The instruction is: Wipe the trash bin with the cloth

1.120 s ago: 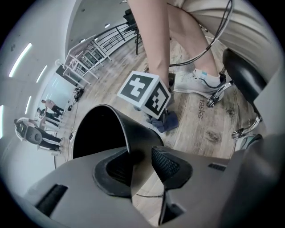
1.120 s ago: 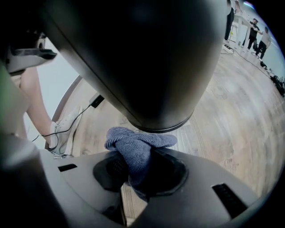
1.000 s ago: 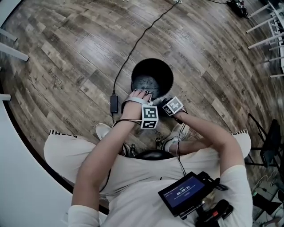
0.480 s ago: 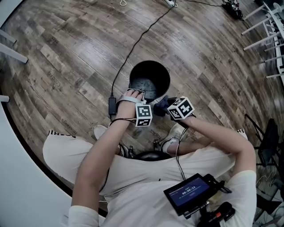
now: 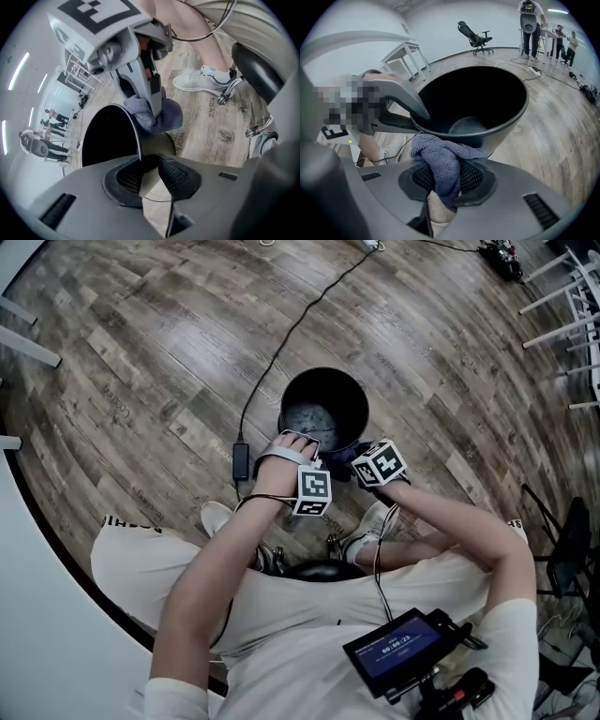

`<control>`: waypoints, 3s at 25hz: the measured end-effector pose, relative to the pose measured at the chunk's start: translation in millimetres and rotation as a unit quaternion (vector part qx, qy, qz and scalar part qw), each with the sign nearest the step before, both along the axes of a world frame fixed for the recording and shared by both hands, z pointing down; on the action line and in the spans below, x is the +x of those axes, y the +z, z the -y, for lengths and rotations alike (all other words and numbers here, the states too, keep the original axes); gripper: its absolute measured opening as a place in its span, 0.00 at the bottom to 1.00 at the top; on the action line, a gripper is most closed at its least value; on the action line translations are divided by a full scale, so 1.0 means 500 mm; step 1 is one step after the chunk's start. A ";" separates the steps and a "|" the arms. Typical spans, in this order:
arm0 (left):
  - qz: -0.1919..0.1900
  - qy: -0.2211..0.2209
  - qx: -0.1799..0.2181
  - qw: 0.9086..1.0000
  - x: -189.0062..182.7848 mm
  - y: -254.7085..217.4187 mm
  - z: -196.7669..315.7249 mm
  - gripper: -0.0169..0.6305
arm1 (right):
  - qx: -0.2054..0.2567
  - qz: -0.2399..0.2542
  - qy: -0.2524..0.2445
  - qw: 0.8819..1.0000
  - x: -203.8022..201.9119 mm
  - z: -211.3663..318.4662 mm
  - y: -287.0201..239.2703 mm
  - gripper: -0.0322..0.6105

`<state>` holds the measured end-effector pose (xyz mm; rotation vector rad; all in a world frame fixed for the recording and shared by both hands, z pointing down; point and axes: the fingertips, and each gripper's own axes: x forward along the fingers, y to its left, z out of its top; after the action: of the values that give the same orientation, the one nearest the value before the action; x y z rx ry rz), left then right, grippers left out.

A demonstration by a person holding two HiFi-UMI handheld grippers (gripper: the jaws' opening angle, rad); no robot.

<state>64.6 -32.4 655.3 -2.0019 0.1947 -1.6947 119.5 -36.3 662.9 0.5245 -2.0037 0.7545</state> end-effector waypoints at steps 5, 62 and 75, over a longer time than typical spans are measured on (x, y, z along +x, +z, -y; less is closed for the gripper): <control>-0.004 0.005 -0.002 1.000 0.011 -0.001 -0.004 0.19 | 0.002 -0.017 -0.007 1.000 0.009 0.008 0.077 0.21; 0.032 -0.005 0.019 0.999 -0.019 0.006 0.011 0.21 | 0.010 0.005 -0.010 1.000 0.016 0.019 -0.033 0.21; 0.002 -0.009 -0.004 1.000 0.015 0.004 0.003 0.19 | 0.053 -0.060 -0.072 0.994 0.030 0.047 0.279 0.21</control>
<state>72.2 -34.0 657.1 -2.0072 0.2060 -1.7130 134.3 -59.9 802.6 0.4688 -1.9531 0.5187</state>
